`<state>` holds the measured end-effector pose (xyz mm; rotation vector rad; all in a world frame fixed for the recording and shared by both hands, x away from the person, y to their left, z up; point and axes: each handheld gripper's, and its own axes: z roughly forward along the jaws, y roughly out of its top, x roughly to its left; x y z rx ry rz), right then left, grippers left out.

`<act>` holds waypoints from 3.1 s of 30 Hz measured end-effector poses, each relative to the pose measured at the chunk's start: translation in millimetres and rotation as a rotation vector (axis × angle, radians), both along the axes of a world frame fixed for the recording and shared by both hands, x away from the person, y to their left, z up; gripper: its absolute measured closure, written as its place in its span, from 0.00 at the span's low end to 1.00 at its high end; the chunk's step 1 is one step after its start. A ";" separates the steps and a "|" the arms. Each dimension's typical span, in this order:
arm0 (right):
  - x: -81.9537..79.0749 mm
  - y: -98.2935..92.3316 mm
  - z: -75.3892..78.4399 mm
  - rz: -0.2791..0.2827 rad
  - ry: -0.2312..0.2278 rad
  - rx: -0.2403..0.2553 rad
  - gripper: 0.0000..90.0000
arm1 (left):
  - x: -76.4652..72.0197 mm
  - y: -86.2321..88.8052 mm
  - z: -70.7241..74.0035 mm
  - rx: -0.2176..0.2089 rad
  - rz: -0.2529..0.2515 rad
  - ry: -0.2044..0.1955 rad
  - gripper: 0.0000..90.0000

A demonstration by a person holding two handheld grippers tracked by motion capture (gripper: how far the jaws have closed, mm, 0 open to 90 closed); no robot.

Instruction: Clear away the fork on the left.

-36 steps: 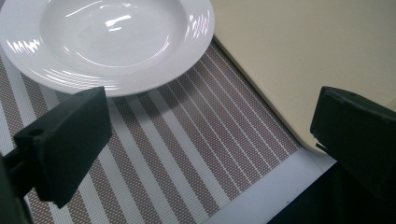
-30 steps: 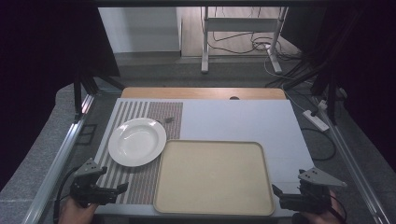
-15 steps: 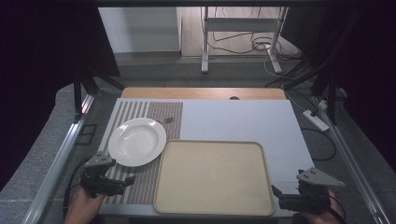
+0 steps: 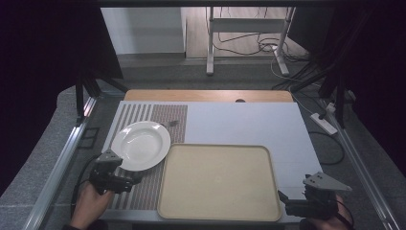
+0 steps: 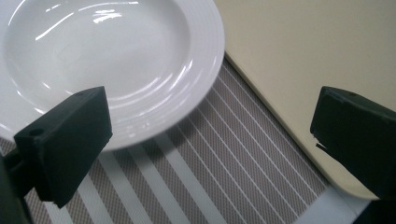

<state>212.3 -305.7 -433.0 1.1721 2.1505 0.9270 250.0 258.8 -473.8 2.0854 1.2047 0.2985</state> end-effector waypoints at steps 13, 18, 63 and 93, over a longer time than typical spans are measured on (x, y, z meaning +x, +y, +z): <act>0.2 0.7 -0.4 0.004 0.006 -0.004 0.00 | 39.1 -9.6 -2.2 0.019 -0.012 0.011 0.00; 0.2 1.1 -0.4 0.006 0.009 -0.010 0.00 | 54.2 -10.8 -2.4 0.032 -0.015 0.023 0.00; 1.5 3.8 -2.0 0.021 0.028 -0.040 0.00 | 183.8 -22.3 -16.9 0.083 -0.022 0.060 0.00; 2.0 4.0 -2.6 0.028 0.039 -0.045 0.00 | 265.6 38.7 -47.0 0.229 0.137 0.227 0.98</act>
